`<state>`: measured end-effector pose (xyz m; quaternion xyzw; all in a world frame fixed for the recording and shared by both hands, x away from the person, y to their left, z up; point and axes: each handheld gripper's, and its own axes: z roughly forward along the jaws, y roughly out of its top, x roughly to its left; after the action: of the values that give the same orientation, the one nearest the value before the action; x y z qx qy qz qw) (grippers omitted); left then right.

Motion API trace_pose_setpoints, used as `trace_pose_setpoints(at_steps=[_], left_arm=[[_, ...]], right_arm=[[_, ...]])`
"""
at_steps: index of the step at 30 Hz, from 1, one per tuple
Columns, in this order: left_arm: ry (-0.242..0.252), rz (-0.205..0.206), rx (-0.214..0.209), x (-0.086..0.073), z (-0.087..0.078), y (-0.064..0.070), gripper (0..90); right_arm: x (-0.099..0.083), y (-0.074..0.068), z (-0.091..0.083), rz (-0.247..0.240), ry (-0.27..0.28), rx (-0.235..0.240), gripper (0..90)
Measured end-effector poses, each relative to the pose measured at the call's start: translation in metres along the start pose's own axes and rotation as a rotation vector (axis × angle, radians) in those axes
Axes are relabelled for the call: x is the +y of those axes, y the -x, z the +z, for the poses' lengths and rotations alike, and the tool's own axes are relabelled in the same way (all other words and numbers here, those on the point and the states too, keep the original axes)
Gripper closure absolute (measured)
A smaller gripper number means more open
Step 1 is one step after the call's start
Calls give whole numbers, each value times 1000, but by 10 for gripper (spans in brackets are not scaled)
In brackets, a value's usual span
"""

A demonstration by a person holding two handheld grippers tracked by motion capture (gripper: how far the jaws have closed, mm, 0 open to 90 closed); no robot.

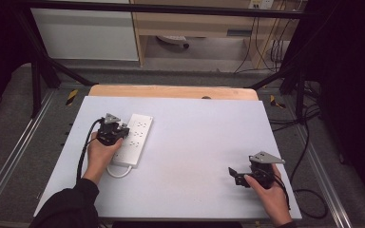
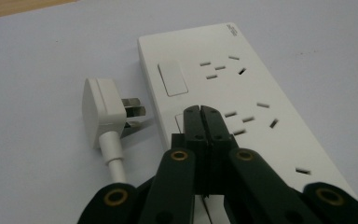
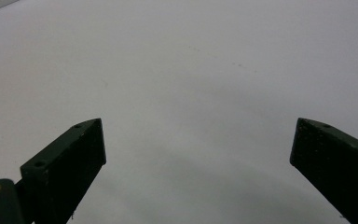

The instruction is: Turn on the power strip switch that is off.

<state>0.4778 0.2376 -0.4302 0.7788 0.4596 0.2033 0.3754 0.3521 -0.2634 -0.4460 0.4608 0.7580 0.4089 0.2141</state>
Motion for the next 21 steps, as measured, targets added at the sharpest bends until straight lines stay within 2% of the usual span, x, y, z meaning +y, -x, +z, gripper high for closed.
trace_pose_setpoints(at_steps=[21], left_arm=[[6,-17,-9,-1,0,-1,900]], right_arm=[[0,0,0,-5,-5,2,37]])
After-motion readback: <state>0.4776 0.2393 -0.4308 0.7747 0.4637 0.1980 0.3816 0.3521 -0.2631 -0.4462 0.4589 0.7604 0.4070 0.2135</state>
